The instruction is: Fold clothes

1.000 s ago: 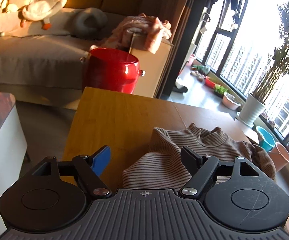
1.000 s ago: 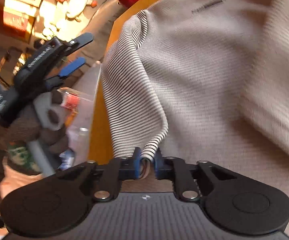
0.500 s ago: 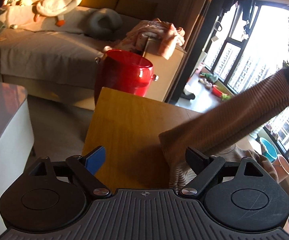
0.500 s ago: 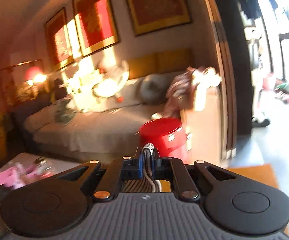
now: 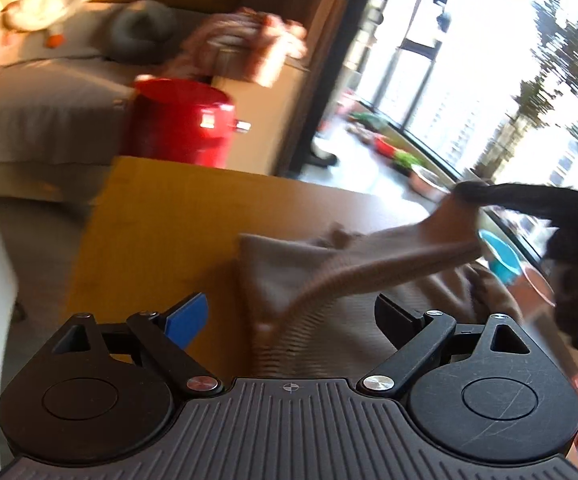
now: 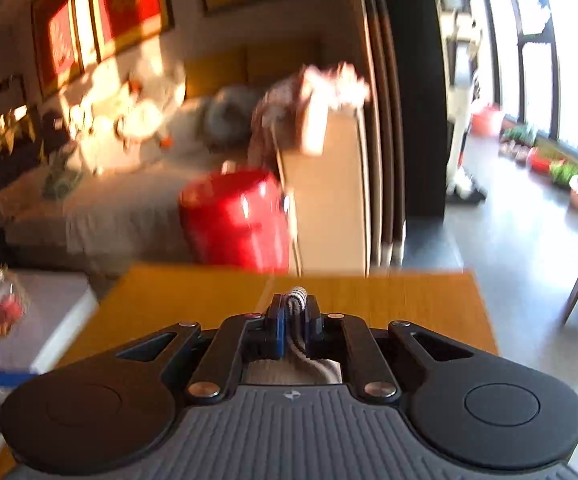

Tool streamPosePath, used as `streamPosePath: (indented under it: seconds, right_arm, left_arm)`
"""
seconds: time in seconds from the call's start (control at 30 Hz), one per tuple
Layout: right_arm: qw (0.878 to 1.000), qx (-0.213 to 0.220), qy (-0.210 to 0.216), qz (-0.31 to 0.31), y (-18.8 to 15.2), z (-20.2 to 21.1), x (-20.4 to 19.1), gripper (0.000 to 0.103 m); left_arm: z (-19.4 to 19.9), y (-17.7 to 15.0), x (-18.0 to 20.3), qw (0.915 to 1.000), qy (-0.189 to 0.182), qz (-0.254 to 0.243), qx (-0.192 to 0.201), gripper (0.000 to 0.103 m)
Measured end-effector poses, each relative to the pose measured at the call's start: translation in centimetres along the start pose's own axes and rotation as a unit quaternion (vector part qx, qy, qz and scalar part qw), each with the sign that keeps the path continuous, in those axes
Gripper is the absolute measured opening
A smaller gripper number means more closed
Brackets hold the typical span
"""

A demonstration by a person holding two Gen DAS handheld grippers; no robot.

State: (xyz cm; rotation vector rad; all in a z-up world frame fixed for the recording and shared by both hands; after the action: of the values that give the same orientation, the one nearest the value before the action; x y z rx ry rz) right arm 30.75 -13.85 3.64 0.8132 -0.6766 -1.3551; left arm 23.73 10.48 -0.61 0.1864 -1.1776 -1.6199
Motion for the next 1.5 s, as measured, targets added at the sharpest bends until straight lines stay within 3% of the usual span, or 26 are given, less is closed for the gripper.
streamPosePath:
  seconds: [0.13,0.17,0.27,0.33,0.4,0.5,0.53,0.57,0.7,0.77,0.83,0.87,0.9,0.93,1.03,1.1,1.17,1.27,1.37,1.5]
  right_arm:
    - [0.998,-0.038,-0.04,0.014,-3.3,-1.6,2.4,0.016]
    - [0.998,-0.04,-0.054,0.011,-3.6,-1.4,3.0,0.022]
    - [0.996,-0.03,-0.087,0.001,-4.2,0.2,4.6,0.025]
    - [0.997,-0.018,-0.071,-0.007,-4.8,2.3,4.6,0.025]
    - [0.999,-0.019,-0.025,-0.012,-6.2,5.0,4.0,0.025]
    - [0.998,-0.04,0.044,0.012,-9.8,9.0,2.0,0.047]
    - [0.997,-0.043,0.056,0.034,-11.1,10.3,1.2,0.057]
    - [0.995,-0.043,0.066,0.066,-12.6,11.8,0.4,0.06]
    - [0.978,-0.059,0.083,0.182,-17.8,15.7,-2.6,0.065]
    - [0.967,-0.067,0.077,0.234,-20.3,16.8,-3.7,0.072]
    - [0.961,-0.06,0.045,0.265,-21.7,16.3,-4.4,0.07]
    - [0.966,-0.058,0.044,0.249,-21.7,16.2,-4.3,0.037]
    - [0.973,-0.062,0.043,0.219,-20.9,16.0,-3.8,0.016]
    - [0.98,-0.063,0.037,0.183,-19.8,15.9,-2.8,0.009]
    - [0.996,-0.05,0.008,0.069,-15.2,16.0,1.7,0.006]
    - [1.0,-0.008,-0.026,-0.007,-10.6,17.1,6.3,0.003]
    - [0.995,0.041,-0.053,-0.073,-5.8,18.6,10.4,0.003]
    - [0.984,0.108,-0.05,-0.133,0.7,21.1,12.9,0.003]
    - [0.98,0.145,-0.023,-0.132,5.3,21.6,10.9,0.003]
    - [0.985,0.145,0.031,-0.088,8.6,18.9,3.6,0.003]
  left_arm:
    - [-2.7,-1.0,2.8,0.9981,-0.034,-0.038,-0.033,0.095]
    - [-3.4,-1.4,3.2,0.9976,-0.037,-0.042,-0.041,0.096]
    - [-5.0,-2.5,3.6,0.9967,-0.042,-0.042,-0.054,0.096]
    - [-5.6,-2.8,3.8,0.9969,-0.046,-0.044,-0.047,0.097]
    - [-6.0,-2.9,3.9,0.9968,-0.057,-0.041,-0.037,0.098]
    - [-7.3,-3.2,3.2,0.997,-0.048,-0.037,-0.047,0.099]
    - [-7.6,-3.4,2.9,0.9972,-0.04,-0.04,-0.05,0.099]
    - [-7.8,-3.5,2.6,0.9972,-0.029,-0.047,-0.05,0.099]
    - [-7.5,-3.5,2.2,0.9973,-0.013,-0.054,-0.048,0.099]
    - [-7.1,-3.2,2.3,0.9981,-0.013,-0.041,-0.044,0.099]
    - [-6.6,-3.0,2.4,0.9987,-0.013,-0.029,-0.039,0.099]
    - [-6.3,-2.9,2.5,0.9989,-0.014,-0.024,-0.037,0.099]
    - [-5.9,-2.9,2.6,0.999,-0.015,-0.022,-0.035,0.099]
    - [-5.4,-2.8,2.6,0.9991,-0.017,-0.02,-0.033,0.099]
    - [-4.1,-2.6,2.6,0.9993,-0.023,-0.014,-0.024,0.099]
    - [-3.3,-2.4,2.5,0.9994,-0.029,-0.01,-0.02,0.099]
    - [-2.9,-2.3,2.5,0.9992,-0.037,-0.005,-0.018,0.099]
    - [-2.7,-2.2,2.8,0.9986,-0.05,-0.003,-0.015,0.099]
    - [-2.3,-2.7,3.1,0.998,-0.061,-0.002,-0.017,0.099]
    - [-1.9,-3.4,3.4,0.9971,-0.073,-0.001,-0.021,0.1]
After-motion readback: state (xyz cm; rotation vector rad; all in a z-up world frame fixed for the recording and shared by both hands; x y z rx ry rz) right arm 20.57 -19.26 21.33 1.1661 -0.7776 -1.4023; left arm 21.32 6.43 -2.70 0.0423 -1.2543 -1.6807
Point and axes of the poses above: each gripper's, at about its wrist camera, not at the fingertips, and z roughly against the way its jaws point, x to its right, y to its top, the point moved 6 cm from there along -z, roughly the way its jaws point, and after that the axes turned 13 degrees about -y, right-handed, at the moved point
